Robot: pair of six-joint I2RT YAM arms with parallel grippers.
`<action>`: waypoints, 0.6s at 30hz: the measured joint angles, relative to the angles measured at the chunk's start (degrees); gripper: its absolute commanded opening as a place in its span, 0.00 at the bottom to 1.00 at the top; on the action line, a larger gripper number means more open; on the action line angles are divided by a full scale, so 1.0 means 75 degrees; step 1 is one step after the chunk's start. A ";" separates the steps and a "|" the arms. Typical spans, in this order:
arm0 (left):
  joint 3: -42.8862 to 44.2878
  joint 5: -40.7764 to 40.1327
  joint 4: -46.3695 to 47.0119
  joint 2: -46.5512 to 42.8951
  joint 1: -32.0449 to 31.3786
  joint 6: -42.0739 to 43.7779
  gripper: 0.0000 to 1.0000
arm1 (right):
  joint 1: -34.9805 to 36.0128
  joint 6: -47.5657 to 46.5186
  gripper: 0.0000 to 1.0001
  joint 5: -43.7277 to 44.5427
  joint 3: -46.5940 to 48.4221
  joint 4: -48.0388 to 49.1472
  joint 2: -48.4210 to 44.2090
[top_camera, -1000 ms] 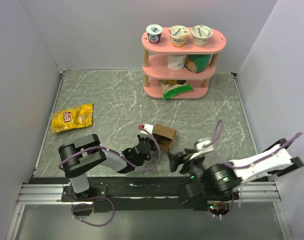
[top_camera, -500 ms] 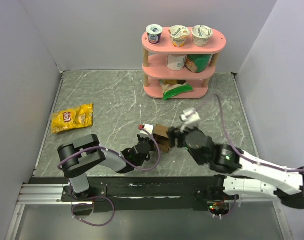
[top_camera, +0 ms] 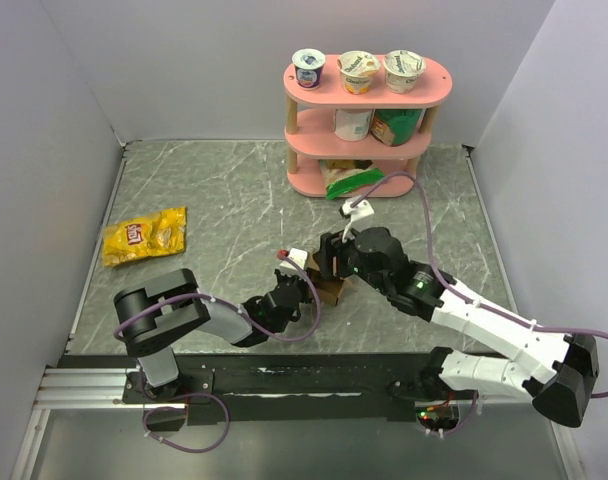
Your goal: Fold the paper box
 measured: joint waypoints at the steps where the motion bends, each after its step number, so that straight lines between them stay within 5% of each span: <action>1: 0.0000 0.0000 -0.0038 -0.0020 0.0000 -0.0015 0.07 | -0.0003 0.0111 0.70 -0.0058 -0.0157 0.0093 0.0000; 11: -0.0134 0.0052 -0.0495 -0.0495 -0.0061 -0.0085 0.63 | 0.0000 0.1067 0.70 -0.0149 -0.1125 0.0481 0.0093; 15: -0.0256 0.0044 -0.0551 -0.0629 -0.0087 -0.0026 0.97 | -0.0015 0.1102 0.70 0.0061 -0.1125 0.0562 0.0134; 18: -0.0335 0.0050 -0.0554 -0.0734 -0.0149 0.0023 0.96 | -0.0047 0.1113 0.70 0.0181 -0.1125 0.0656 0.0204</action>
